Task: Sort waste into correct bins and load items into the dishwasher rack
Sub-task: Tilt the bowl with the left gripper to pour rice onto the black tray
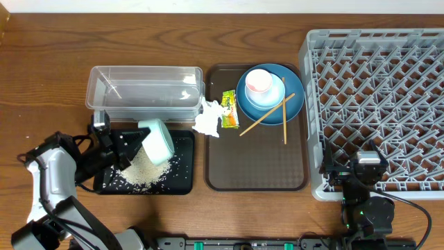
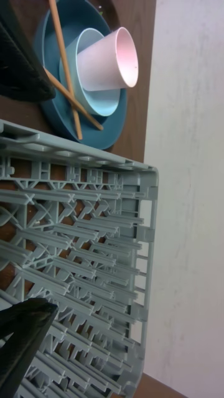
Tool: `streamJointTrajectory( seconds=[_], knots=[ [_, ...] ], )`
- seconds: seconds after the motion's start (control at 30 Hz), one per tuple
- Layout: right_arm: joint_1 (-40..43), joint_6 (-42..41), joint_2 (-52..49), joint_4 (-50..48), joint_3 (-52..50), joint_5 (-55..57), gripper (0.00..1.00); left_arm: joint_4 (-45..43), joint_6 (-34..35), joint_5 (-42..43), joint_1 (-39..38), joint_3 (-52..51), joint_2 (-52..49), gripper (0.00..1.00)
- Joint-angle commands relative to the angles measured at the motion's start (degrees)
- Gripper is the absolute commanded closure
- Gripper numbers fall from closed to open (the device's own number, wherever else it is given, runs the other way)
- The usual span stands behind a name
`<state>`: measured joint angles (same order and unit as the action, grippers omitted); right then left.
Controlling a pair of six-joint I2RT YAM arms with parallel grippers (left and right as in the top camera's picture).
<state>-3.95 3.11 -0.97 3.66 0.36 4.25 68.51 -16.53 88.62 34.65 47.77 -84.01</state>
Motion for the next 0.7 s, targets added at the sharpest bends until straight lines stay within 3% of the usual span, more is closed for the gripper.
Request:
streamJointTrajectory(
  seconds=[0.0,0.1,0.4,0.67],
  knots=[
    [-0.6,-0.9,0.1,0.2,0.0,-0.2,0.01,1.6,-1.2,1.4,-0.9,-0.4,-0.2,0.94],
    [-0.6,-0.9,0.1,0.2,0.0,-0.2,0.01,-3.1,-1.1,1.3,-0.8,-0.4,-0.2,0.94],
    [-0.6,-0.9,0.1,0.2,0.0,-0.2,0.01,-0.9,-0.9,-0.7,-2.4,-0.4,-0.2,0.94],
    [-0.6,-0.9,0.1,0.2,0.0,-0.2,0.01,-1.1,-1.7,-0.9,-8.6,0.6,1.1,0.94]
  ],
)
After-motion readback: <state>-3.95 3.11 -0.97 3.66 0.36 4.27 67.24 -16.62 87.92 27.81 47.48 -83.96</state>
